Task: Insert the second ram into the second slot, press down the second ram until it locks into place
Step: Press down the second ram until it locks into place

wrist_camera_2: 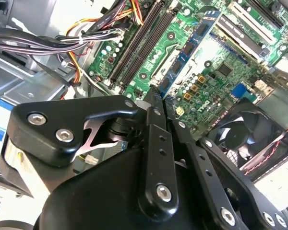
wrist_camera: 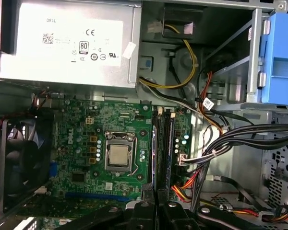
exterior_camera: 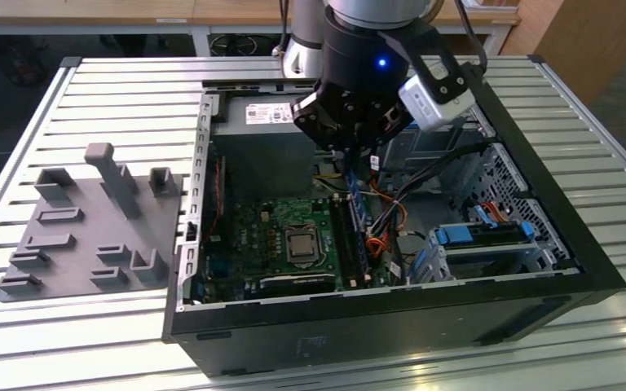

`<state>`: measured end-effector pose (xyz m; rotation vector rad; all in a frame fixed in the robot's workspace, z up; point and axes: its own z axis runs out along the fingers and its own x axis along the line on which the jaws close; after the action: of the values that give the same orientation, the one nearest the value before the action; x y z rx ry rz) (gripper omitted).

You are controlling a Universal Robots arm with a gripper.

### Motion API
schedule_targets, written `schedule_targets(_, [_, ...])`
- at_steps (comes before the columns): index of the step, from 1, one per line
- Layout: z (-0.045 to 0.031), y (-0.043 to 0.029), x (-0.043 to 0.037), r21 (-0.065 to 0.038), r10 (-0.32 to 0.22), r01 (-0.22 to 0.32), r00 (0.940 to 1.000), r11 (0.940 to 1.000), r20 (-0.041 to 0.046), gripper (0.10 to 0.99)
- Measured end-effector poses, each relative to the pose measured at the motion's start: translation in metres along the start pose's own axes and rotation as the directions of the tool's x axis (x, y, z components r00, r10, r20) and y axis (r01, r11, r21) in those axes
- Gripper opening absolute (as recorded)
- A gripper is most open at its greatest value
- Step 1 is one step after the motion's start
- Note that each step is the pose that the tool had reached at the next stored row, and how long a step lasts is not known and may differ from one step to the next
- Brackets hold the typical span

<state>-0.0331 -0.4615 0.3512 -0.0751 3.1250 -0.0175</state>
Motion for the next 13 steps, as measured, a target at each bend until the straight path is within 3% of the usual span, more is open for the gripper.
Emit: schedule_targets(13, [0.005,0.0001,0.0001,0.0,0.013,-0.013,0.9999,0.9999,-0.0001,0.137])
